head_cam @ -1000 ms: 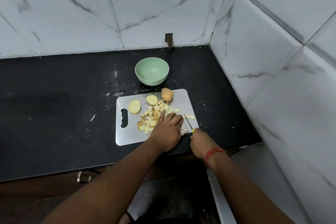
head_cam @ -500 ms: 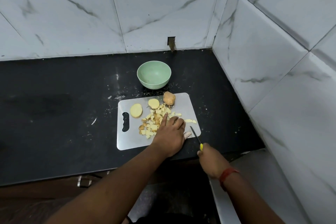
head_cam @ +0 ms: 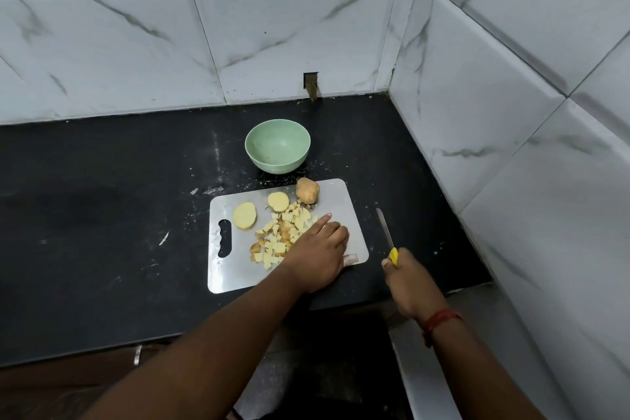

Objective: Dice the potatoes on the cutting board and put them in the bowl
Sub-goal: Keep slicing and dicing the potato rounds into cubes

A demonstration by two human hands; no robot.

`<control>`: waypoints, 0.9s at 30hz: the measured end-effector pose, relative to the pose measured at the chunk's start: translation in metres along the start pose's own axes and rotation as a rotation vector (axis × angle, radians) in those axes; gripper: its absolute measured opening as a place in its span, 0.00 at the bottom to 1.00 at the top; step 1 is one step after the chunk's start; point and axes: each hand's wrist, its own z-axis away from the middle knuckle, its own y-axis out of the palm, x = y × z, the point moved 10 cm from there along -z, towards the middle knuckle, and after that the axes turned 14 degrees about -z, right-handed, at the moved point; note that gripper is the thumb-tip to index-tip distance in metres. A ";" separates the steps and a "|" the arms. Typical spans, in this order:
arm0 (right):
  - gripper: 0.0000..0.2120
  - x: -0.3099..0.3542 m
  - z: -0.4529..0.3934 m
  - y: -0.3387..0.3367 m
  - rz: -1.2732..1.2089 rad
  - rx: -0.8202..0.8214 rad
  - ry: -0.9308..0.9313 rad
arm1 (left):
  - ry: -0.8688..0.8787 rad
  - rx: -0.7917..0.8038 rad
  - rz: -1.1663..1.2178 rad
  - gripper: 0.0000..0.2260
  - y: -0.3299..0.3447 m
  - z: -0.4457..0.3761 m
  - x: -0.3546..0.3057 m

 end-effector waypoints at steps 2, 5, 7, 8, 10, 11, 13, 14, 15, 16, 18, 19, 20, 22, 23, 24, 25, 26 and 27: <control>0.10 0.001 -0.001 0.005 -0.010 0.023 0.001 | -0.038 -0.002 -0.045 0.25 0.001 0.010 0.013; 0.09 0.010 -0.005 0.016 0.029 0.055 -0.006 | -0.074 0.002 -0.070 0.29 -0.002 0.019 0.029; 0.09 0.018 -0.007 0.022 0.071 0.066 -0.007 | -0.116 -0.011 -0.054 0.31 -0.006 0.024 0.039; 0.09 0.022 -0.008 0.025 0.079 0.071 -0.013 | -0.160 -0.011 -0.028 0.32 -0.008 0.027 0.047; 0.09 0.030 -0.008 0.030 0.076 0.079 -0.029 | -0.281 0.020 0.030 0.30 -0.008 0.033 0.068; 0.09 0.034 -0.008 0.032 0.077 0.084 -0.037 | -0.346 0.063 0.052 0.28 -0.004 0.038 0.080; 0.08 0.038 -0.006 0.037 0.086 0.096 -0.044 | -0.468 0.177 0.090 0.25 0.009 0.048 0.106; 0.08 0.039 -0.006 0.038 0.092 0.103 -0.045 | -0.515 0.217 0.100 0.24 0.015 0.054 0.117; 0.08 0.040 -0.005 0.039 0.098 0.107 -0.046 | -0.543 0.249 0.111 0.24 0.022 0.058 0.126; 0.08 0.040 -0.005 0.040 0.100 0.110 -0.048 | -0.545 0.279 0.127 0.24 0.028 0.060 0.132; 0.08 0.039 -0.004 0.041 0.091 0.117 -0.047 | -0.504 0.334 0.152 0.24 0.038 0.059 0.136; 0.08 0.038 -0.004 0.041 0.085 0.118 -0.043 | -0.486 0.352 0.158 0.24 0.041 0.059 0.136; 0.08 0.037 -0.004 0.041 0.077 0.117 -0.038 | -0.474 0.364 0.161 0.24 0.041 0.058 0.137; 0.08 0.035 -0.005 0.042 0.061 0.115 -0.031 | -0.455 0.388 0.159 0.23 0.039 0.056 0.138; 0.08 0.035 -0.005 0.043 0.059 0.117 -0.028 | -0.448 0.404 0.162 0.23 0.037 0.056 0.137; 0.08 0.034 -0.005 0.044 0.059 0.121 -0.026 | -0.446 0.416 0.169 0.23 0.035 0.055 0.137; 0.08 0.034 -0.005 0.045 0.062 0.123 -0.027 | -0.445 0.423 0.177 0.22 0.032 0.055 0.138; 0.08 0.034 -0.005 0.046 0.067 0.126 -0.029 | -0.444 0.421 0.180 0.22 0.029 0.054 0.138; 0.08 0.034 -0.005 0.047 0.072 0.128 -0.031 | -0.446 0.410 0.180 0.21 0.025 0.053 0.139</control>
